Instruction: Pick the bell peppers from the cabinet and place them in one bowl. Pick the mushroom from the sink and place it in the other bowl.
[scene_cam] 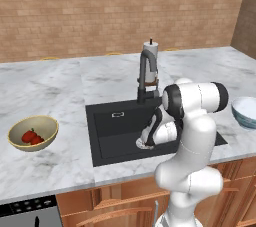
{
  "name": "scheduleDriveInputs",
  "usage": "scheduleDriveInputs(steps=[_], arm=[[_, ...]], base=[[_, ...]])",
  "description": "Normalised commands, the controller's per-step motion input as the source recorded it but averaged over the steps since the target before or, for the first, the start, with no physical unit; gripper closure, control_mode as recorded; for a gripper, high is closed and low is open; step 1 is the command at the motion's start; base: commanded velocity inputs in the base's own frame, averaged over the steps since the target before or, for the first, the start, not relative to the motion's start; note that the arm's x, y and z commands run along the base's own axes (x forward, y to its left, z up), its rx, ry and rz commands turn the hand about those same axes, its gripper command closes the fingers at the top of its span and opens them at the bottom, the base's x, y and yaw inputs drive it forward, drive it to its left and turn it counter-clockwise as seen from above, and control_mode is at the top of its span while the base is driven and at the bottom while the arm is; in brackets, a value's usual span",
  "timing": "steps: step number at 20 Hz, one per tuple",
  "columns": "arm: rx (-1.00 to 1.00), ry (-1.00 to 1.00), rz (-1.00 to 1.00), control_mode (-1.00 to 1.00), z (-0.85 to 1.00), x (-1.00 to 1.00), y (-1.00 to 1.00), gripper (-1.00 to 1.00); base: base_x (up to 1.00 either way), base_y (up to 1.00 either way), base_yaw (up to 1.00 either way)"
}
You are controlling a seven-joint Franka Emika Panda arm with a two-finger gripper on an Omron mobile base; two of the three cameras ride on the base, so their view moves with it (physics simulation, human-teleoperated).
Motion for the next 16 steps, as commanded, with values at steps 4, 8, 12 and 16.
scheduleDriveInputs(steps=[4,8,12,16], arm=[[0.00,0.08,0.00,-1.00,-0.39,0.00,0.29,-1.00],[0.00,0.06,0.00,-1.00,-0.18,0.01,0.05,-1.00],[0.01,0.01,0.00,-1.00,-0.17,0.21,-0.04,-1.00],[0.00,0.00,0.00,-1.00,-0.21,0.35,0.00,-1.00]], base=[[0.00,0.00,0.00],[0.00,0.00,0.00],[0.00,0.00,0.00],[0.00,0.00,0.00]])
